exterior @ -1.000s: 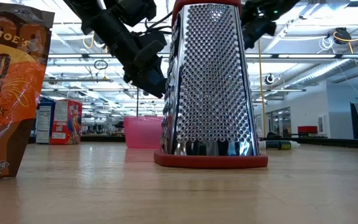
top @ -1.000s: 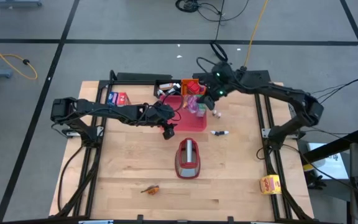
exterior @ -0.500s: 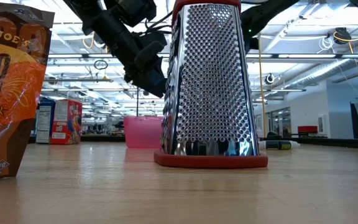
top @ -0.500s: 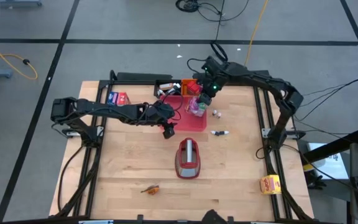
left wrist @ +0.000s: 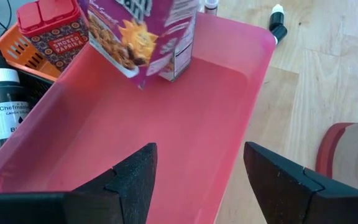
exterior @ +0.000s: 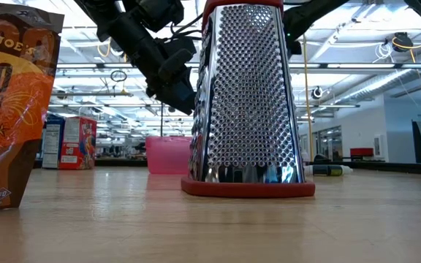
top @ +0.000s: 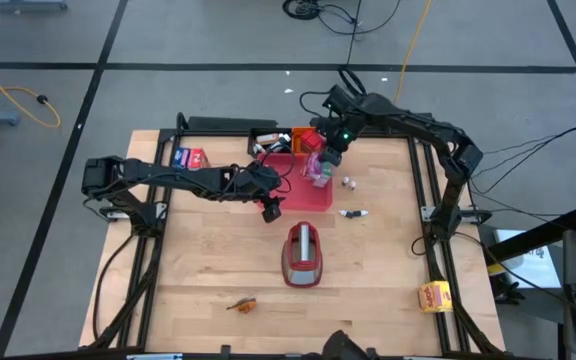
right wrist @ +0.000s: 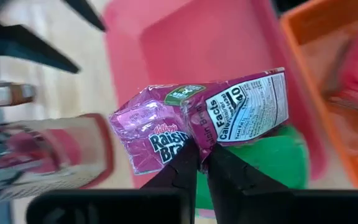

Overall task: Pick & Place Kitchen Items
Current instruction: Put the purple cereal box into the pink bin, then put the red cereal box into the pink bin

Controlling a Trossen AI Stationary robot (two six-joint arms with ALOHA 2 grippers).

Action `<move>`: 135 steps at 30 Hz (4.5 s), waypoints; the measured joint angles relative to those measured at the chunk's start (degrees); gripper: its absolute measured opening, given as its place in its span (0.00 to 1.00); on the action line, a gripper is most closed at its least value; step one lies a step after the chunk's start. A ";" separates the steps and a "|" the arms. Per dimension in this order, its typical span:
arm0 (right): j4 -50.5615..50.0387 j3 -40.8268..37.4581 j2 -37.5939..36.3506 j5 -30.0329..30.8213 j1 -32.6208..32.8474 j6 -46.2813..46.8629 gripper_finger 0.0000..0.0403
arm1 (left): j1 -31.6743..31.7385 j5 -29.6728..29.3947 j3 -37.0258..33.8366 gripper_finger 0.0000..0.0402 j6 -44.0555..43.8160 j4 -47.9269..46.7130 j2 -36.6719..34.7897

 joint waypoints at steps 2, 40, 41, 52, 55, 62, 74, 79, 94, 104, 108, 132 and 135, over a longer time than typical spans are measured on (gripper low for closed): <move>0.28 0.00 -0.10 1.92 -0.02 0.20 0.07 | 0.00 0.00 0.00 0.61 -0.01 0.00 0.00; 6.44 -0.13 -6.53 2.81 0.80 0.64 0.32 | 0.07 -20.00 0.17 0.61 -20.33 -19.85 -5.63; 6.18 -0.13 -7.10 2.80 1.06 0.64 0.32 | 0.25 -20.63 0.09 0.61 -22.86 -22.65 -6.96; 4.42 -1.86 -11.81 2.98 5.12 0.86 0.31 | 4.87 -24.54 0.08 0.61 -35.30 -45.54 -18.03; 4.26 -3.73 -12.95 2.97 6.16 1.49 0.31 | 8.87 -22.83 0.02 0.61 -35.32 -47.67 -18.99; 5.97 -7.00 -13.88 4.11 7.91 2.35 0.31 | 18.52 -17.33 0.02 0.61 -33.78 -49.66 -18.80; 7.67 -9.59 -13.83 4.50 8.09 2.35 0.30 | 25.65 -15.21 0.02 0.61 -31.81 -50.32 -18.71; 8.73 -9.59 -13.86 4.51 8.09 2.36 0.29 | 25.92 -15.28 0.02 0.61 -31.80 -50.26 -17.89; 8.90 -9.59 -13.86 4.38 8.07 2.30 0.28 | 26.26 -16.69 0.09 0.59 -31.45 -50.72 -8.22; 8.90 -9.59 -13.86 4.50 8.07 1.95 0.28 | 26.27 -16.32 0.09 0.13 -31.60 -50.84 -7.96; 8.92 -9.59 -13.86 4.51 8.07 1.73 0.28 | 26.27 -15.83 0.07 0.03 -30.91 -50.57 -7.91; 10.14 -9.59 -13.84 4.54 8.02 1.52 0.28 | 12.25 -17.86 20.79 0.00 -27.28 -56.56 -8.52; 10.14 -9.59 -13.84 4.54 8.01 1.99 0.28 | 9.69 -17.62 21.55 0.00 -27.48 -54.50 -8.52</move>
